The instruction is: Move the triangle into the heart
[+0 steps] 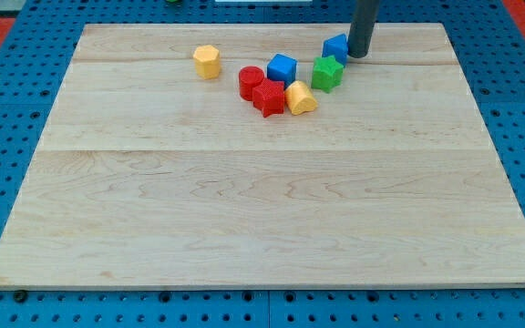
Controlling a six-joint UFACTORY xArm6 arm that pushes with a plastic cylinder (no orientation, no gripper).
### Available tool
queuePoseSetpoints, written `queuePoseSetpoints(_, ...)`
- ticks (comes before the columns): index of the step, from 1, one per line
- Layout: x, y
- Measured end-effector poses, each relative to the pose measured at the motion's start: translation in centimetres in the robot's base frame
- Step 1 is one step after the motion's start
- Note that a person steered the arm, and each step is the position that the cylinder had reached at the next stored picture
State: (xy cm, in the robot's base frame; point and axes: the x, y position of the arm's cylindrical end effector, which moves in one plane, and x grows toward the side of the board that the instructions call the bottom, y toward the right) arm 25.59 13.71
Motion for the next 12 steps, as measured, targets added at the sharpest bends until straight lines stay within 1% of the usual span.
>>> queuePoseSetpoints(1, -1.2, 1.2)
queuePoseSetpoints(2, -4.0, -1.0)
queuePoseSetpoints(3, -3.9, -6.0)
queuePoseSetpoints(4, -3.0, -6.0)
queuePoseSetpoints(5, -2.0, 1.1)
queuePoseSetpoints(6, 0.5, 5.2)
queuePoseSetpoints(7, -2.9, 5.3)
queuePoseSetpoints(8, -4.6, 1.2)
queuePoseSetpoints(9, -3.5, -3.9)
queuePoseSetpoints(10, -2.5, -2.7)
queuePoseSetpoints(11, -0.1, -2.4)
queuePoseSetpoints(12, 1.0, -0.1)
